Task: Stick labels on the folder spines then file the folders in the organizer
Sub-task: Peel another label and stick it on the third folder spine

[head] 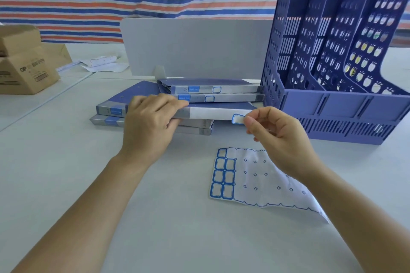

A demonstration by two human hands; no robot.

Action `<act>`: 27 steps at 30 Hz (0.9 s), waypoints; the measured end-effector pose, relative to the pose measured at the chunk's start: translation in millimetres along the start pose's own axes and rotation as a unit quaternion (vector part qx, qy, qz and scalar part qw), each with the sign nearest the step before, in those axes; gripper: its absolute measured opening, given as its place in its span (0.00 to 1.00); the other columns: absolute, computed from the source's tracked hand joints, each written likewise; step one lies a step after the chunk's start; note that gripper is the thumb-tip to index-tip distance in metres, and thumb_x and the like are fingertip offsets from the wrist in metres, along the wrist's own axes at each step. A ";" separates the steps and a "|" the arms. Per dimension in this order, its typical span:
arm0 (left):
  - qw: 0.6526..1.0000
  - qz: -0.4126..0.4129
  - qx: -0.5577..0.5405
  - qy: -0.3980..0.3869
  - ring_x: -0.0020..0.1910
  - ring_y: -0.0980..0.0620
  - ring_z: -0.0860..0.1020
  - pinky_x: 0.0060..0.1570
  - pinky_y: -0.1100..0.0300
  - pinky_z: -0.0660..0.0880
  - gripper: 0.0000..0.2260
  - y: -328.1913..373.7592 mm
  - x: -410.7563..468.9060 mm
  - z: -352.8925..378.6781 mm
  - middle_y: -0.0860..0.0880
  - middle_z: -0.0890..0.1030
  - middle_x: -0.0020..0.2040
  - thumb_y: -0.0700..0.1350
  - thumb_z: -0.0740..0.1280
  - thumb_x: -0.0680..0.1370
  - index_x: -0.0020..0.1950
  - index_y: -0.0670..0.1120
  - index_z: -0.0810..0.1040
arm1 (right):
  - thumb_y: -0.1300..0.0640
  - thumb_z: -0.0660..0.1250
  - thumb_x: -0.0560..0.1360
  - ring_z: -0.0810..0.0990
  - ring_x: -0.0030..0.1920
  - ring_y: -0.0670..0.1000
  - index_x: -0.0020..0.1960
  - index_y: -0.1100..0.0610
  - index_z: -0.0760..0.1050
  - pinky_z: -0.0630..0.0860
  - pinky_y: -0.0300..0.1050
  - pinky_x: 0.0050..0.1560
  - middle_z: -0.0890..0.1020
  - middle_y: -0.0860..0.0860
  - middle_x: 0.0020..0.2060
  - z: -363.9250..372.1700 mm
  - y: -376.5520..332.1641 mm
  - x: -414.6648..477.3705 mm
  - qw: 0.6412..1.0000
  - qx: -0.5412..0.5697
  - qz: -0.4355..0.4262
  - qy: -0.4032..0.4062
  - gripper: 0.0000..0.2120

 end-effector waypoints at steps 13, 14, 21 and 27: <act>0.999 0.018 -0.030 0.028 0.50 0.48 0.78 0.51 0.54 0.65 0.17 -0.1 -3.0 -0.9 0.49 0.84 0.52 0.39 0.77 0.70 0.58 0.46 0.84 | 0.50 0.69 0.77 0.77 0.36 0.39 0.45 0.47 0.80 0.72 0.29 0.38 0.82 0.40 0.37 16.8 -29.0 32.7 0.997 -0.070 -0.001 -0.008 0.03; 0.999 0.009 -0.033 0.029 0.51 0.48 0.77 0.50 0.53 0.66 0.16 -1.0 -3.0 -0.6 0.49 0.83 0.52 0.40 0.76 0.70 0.58 0.46 0.84 | 0.50 0.69 0.77 0.77 0.37 0.39 0.46 0.48 0.81 0.72 0.28 0.38 0.82 0.41 0.38 19.5 -32.8 40.1 0.997 -0.082 0.002 -0.017 0.04; 0.995 -0.058 -0.071 0.028 0.50 0.50 0.77 0.51 0.56 0.66 0.14 -12.7 -4.0 -0.1 0.50 0.84 0.49 0.44 0.74 0.72 0.58 0.46 0.83 | 0.52 0.70 0.77 0.73 0.26 0.36 0.48 0.52 0.82 0.65 0.25 0.29 0.80 0.42 0.32 45.2 -34.5 63.0 0.997 -0.060 0.020 -0.054 0.05; 0.995 -0.065 -0.075 0.020 0.49 0.48 0.79 0.51 0.53 0.69 0.11 -11.6 -2.7 -1.5 0.51 0.84 0.48 0.45 0.74 0.72 0.53 0.46 0.84 | 0.51 0.70 0.76 0.73 0.27 0.37 0.43 0.49 0.82 0.66 0.26 0.29 0.80 0.41 0.30 49.3 -33.9 65.1 0.992 -0.098 0.019 -0.071 0.04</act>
Point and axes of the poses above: each hand's wrist, its own x-axis towards the middle knuckle, its own z-axis out of the palm, y = z × x, the point moved 8 cm from there along x, towards the middle knuckle
